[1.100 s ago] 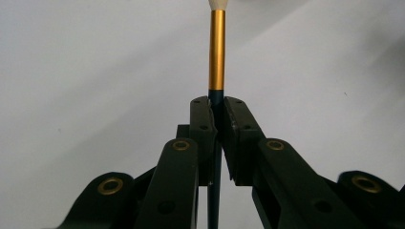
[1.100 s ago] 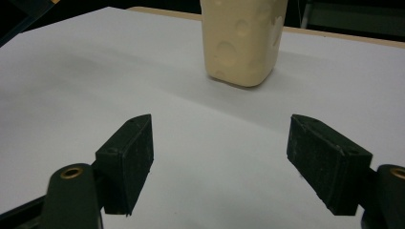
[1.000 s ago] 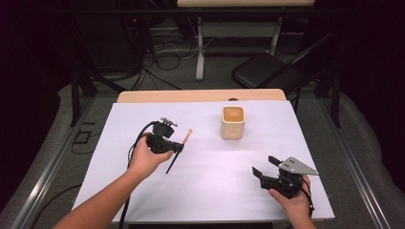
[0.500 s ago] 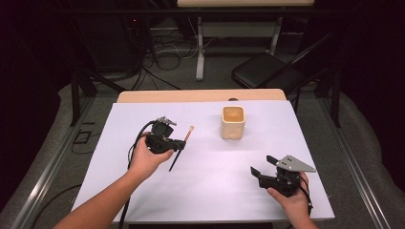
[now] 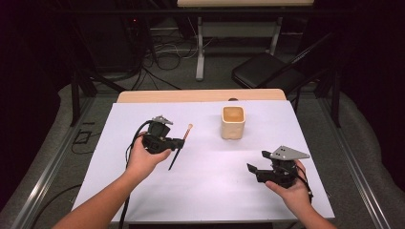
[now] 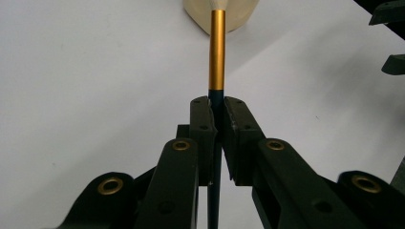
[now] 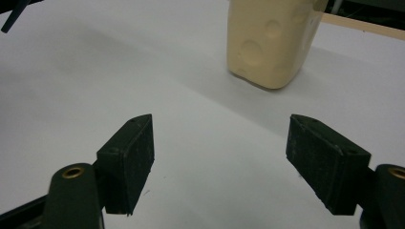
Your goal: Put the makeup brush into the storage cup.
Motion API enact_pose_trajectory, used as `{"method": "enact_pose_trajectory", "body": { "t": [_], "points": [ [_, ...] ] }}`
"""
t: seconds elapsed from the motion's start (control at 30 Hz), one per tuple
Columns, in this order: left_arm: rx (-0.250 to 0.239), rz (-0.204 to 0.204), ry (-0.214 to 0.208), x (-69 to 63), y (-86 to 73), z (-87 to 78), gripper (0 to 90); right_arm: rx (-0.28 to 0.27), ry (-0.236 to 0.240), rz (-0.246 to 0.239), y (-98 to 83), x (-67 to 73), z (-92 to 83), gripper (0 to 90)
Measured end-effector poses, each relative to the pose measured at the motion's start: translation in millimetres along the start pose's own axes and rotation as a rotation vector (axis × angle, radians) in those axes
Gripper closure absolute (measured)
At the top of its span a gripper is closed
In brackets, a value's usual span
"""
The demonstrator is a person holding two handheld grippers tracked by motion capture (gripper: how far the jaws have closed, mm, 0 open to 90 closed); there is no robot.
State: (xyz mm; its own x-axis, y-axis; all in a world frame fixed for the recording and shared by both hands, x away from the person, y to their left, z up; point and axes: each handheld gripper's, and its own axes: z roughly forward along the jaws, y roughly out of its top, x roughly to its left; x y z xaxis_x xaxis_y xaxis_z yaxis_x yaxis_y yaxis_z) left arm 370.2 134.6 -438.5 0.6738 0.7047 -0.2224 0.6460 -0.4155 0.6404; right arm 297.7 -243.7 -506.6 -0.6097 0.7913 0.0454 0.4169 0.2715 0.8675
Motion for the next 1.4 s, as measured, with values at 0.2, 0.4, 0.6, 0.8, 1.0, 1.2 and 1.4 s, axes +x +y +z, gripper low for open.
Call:
{"method": "enact_pose_trajectory", "body": {
  "t": [0.2,0.4,0.6,0.8,1.0,1.2,1.4],
  "points": [
    [-0.004,0.004,-0.008,-0.2,-0.9,0.3,82.9,0.046,0.011,-0.028,9.0,-1.9,1.2,24.5],
    [-0.015,0.005,-0.011,-0.3,-0.9,0.0,82.9,0.086,0.021,-0.077,20.6,0.3,3.5,24.5],
    [-0.022,0.012,-0.009,-1.2,-1.1,-0.5,82.9,0.097,0.023,-0.113,28.5,3.0,4.9,24.5],
    [-0.034,0.006,-0.015,-2.5,-1.1,-0.8,82.9,0.115,0.023,-0.158,36.5,4.1,8.5,24.5],
    [-0.042,0.008,-0.014,-2.4,-0.9,-1.3,82.9,0.144,0.04,-0.197,46.3,7.2,16.1,24.5],
    [-0.051,0.01,-0.015,-2.8,-0.9,-1.3,82.9,0.156,0.067,-0.22,59.2,10.4,20.0,24.5],
    [-0.055,0.012,-0.015,-3.8,-0.5,-1.1,82.9,0.162,0.073,-0.239,71.9,11.9,22.4,24.5]
  ]
}}
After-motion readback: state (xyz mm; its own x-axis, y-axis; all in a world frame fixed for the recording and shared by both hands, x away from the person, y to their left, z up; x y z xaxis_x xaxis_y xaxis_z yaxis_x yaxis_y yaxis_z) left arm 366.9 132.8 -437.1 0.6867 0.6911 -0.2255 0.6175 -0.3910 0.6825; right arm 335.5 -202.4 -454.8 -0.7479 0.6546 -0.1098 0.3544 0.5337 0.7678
